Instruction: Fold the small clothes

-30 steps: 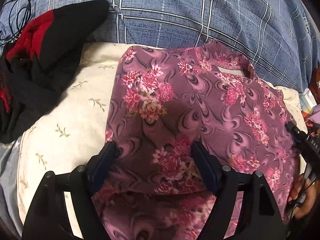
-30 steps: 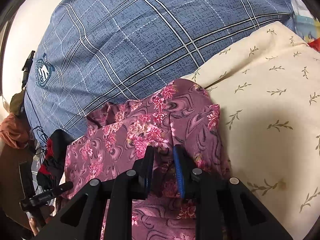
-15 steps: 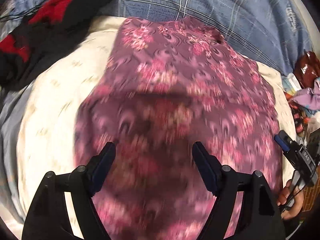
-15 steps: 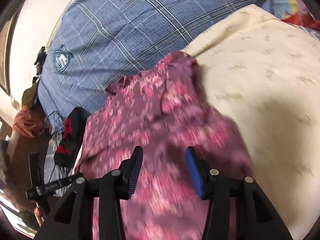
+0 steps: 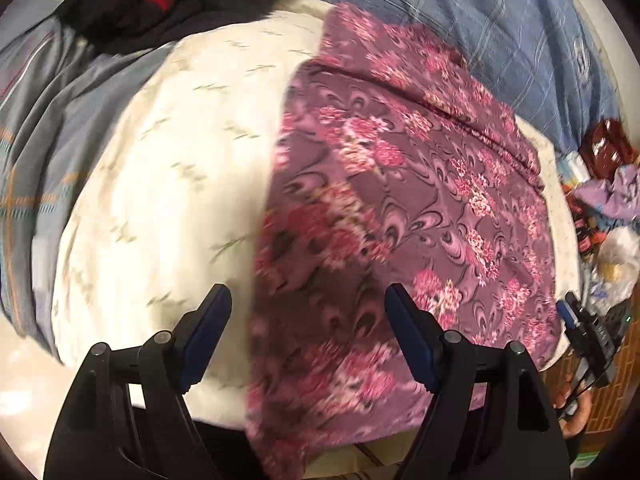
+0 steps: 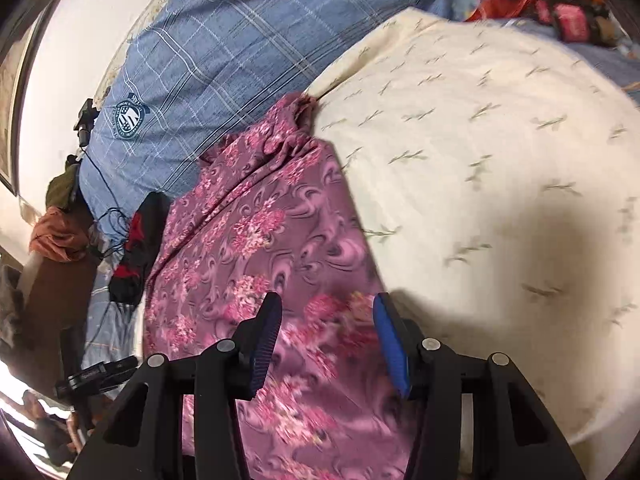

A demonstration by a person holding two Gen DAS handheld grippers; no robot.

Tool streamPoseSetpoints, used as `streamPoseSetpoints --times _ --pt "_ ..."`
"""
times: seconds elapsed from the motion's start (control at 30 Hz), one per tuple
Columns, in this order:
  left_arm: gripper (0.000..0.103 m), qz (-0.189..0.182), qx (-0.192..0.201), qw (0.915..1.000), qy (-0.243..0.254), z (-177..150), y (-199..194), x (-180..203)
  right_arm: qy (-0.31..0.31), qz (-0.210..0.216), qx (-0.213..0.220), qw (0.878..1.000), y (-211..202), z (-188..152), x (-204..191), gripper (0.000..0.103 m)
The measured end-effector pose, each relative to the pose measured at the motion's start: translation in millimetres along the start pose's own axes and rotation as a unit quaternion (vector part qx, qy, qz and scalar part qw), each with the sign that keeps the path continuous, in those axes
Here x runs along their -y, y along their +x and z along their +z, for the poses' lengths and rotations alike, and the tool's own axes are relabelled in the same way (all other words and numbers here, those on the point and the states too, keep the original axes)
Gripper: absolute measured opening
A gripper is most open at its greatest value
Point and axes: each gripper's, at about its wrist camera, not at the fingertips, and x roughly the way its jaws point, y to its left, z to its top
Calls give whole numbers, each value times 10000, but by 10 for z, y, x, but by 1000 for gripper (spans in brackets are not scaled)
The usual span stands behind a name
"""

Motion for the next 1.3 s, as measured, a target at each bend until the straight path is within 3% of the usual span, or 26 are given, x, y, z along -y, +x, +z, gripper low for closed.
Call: streamPoseSetpoints --times 0.2,0.37,0.57,0.7,0.9,0.97,1.03,1.07,1.1,1.2,1.3 --pt "79 -146 -188 9988 -433 -168 29 -338 -169 -373 177 9990 -285 -153 123 56" --pt "83 -341 -157 9989 -297 -333 29 -338 -95 -524 17 9986 -347 -275 304 56" --pt "84 -463 -385 9980 184 -593 0 -239 -317 -237 -478 9981 -287 -450 282 56" --pt "84 -845 -740 9937 7 -743 43 -282 -541 -9 -782 9955 -240 -543 225 56" --pt "83 -912 -1038 9904 -34 -942 173 -269 -868 47 -1011 9911 -188 -610 134 56" --pt "73 -902 -1057 9903 45 -981 201 -236 -1037 56 -1100 9885 -174 -633 93 56" --pt "28 -865 -1151 9895 139 -1008 248 -193 -1372 -114 -1164 9836 -157 -665 35 41" --pt "22 -773 -1203 9895 199 -1025 269 -169 -1523 -214 -1193 9809 -150 -673 15 30" --pt "16 -685 -1171 9904 263 -1035 267 -151 -1649 -316 -1254 9778 -133 -683 -2 4" --pt "8 -755 -1065 9906 404 -1074 157 -113 -1700 -322 -1319 9760 -155 -674 -6 4" --pt "7 -1296 -846 9876 275 -1046 -85 -121 -1473 164 -1269 9808 -255 -629 -26 4"
